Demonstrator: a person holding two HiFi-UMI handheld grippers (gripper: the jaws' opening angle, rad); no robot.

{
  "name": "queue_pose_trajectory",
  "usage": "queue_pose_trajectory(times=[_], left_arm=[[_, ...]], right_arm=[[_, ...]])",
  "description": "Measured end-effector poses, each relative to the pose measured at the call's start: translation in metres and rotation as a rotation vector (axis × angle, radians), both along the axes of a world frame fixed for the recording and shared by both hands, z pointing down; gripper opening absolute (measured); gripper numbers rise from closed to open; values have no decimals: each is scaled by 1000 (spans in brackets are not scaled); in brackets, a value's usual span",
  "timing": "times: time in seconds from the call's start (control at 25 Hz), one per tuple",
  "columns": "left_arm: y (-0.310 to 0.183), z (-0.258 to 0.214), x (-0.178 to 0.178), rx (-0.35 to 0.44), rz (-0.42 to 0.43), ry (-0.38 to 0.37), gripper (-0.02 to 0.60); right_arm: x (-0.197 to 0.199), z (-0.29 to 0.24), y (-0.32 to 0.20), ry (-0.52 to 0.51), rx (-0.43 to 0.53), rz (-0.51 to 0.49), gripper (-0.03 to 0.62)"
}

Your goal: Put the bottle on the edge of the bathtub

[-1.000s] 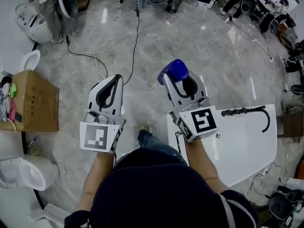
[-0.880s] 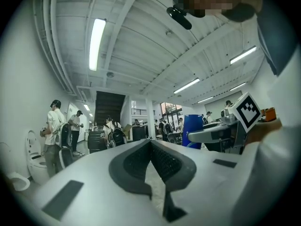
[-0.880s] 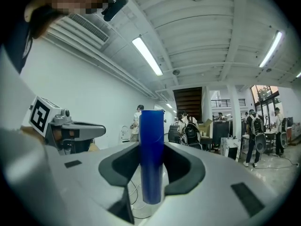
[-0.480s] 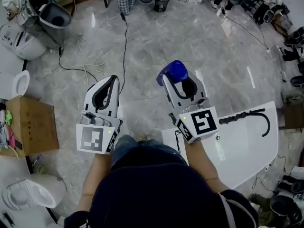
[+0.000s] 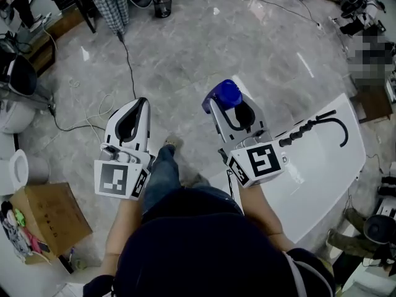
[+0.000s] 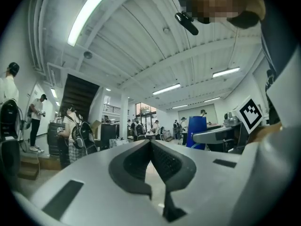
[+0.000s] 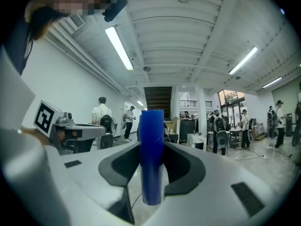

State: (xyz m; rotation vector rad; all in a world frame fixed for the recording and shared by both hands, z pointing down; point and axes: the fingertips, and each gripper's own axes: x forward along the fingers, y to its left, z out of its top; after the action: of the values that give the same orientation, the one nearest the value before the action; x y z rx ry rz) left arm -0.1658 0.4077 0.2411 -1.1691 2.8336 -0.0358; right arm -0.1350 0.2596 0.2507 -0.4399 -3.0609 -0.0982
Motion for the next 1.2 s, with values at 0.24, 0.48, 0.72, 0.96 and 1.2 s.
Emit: queue_pose_trajectory(times=[0.24,0.48,0.72,0.96,1.2], left_arm=[[-62,-11,-80,-4,245,-28,23],[-147,-20,-148,-5,544,-51,23],[-228,-12,-169,38,817,-42,23],[-285,11,-155,10,1003,20,23],[-335,17,-133,-1,1132,56,23]], right_arm=[[-51,-6,-49,-10,-2,225,166],[-84,-16,-109,-8,8,501,166],[-67,-3,-169,12,0,805,166],[-22,10,-205,76,-11,1037,166],[14,14,-235,92,-39,1183,166]])
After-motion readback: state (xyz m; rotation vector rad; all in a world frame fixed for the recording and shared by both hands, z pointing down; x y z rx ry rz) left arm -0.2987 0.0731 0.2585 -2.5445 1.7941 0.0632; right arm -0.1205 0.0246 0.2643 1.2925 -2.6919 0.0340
